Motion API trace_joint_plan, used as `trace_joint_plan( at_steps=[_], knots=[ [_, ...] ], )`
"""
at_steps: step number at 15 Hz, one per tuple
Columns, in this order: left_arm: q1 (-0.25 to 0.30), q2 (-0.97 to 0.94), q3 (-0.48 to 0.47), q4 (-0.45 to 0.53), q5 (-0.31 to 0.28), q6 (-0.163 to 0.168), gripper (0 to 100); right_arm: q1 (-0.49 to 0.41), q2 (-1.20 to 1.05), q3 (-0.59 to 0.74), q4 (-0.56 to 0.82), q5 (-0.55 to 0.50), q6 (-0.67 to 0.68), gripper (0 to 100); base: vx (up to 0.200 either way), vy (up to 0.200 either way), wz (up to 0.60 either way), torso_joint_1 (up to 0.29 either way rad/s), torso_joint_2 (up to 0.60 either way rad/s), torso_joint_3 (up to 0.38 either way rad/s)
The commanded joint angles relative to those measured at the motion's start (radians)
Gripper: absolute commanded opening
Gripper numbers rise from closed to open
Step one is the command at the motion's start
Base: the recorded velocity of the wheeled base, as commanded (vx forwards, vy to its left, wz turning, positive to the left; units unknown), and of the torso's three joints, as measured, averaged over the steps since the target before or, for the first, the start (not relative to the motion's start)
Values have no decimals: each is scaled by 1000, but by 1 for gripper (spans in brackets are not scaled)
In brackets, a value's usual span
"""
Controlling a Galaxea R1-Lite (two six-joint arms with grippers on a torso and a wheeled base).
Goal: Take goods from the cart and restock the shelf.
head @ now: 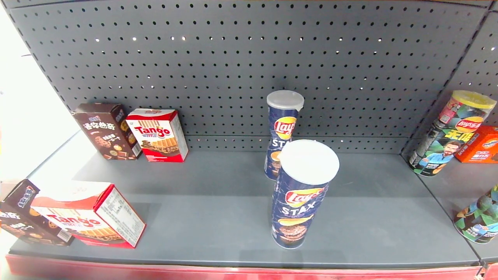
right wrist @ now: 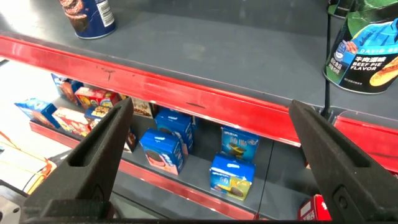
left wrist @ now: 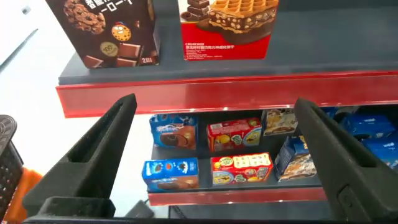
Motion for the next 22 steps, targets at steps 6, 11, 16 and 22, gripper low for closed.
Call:
trace_joint_plan(
  at_steps=[6,11,16,22],
  knots=[
    [0,3,0,-1,-2,5,100,-17,492,-445,59,92,-89,100,0,0,0,0,0,0],
    [0,3,0,-1,-3,3,100,165,823,-531,33,125,-106,100,0,0,0,0,0,0],
    [0,3,0,-1,-3,2,100,305,1034,-603,-1,69,-113,100,0,0,0,0,0,0],
    [0,3,0,-1,-3,2,100,333,1164,-601,-93,-24,-104,100,0,0,0,0,0,0]
  ],
)
